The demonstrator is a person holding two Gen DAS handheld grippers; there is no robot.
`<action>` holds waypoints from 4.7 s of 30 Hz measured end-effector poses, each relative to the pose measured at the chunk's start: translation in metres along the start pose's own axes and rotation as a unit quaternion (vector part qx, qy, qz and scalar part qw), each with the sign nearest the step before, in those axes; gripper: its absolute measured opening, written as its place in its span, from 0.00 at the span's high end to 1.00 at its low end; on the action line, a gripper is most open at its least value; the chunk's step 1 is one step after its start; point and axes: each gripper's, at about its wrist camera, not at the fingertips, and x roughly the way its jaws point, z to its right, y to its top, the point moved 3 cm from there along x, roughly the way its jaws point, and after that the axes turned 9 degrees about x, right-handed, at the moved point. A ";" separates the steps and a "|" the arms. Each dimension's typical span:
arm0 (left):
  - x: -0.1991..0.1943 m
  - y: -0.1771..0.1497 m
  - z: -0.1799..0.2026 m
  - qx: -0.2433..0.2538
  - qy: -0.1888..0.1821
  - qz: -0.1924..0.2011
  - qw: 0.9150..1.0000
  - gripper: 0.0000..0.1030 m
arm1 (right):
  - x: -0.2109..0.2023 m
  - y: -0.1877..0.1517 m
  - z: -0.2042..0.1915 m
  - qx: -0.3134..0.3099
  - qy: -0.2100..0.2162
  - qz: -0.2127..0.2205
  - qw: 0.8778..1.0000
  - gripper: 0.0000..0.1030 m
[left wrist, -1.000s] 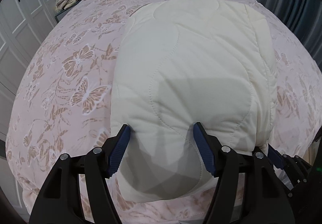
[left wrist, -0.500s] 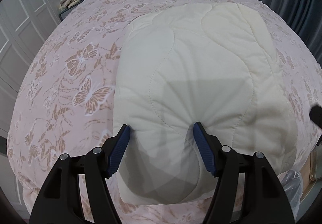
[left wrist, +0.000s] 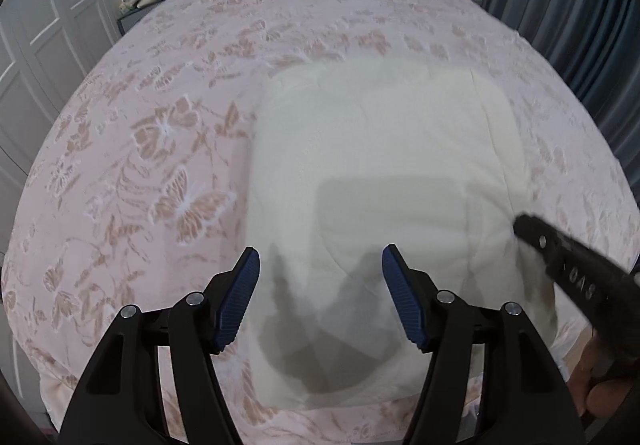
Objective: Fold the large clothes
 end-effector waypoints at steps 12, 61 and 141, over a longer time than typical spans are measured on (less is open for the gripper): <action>0.036 0.022 0.002 -0.004 0.000 -0.023 1.000 0.40 | 0.001 -0.006 0.062 0.066 -0.038 -0.011 0.997 1.00; 0.078 0.024 0.043 0.050 0.024 -0.034 0.998 0.37 | 0.071 -0.013 0.021 -0.030 -0.068 -0.069 0.995 0.85; -0.221 0.014 -0.108 0.026 -0.117 0.277 0.953 0.46 | -0.210 -0.018 -0.153 -0.176 0.097 0.244 0.949 0.72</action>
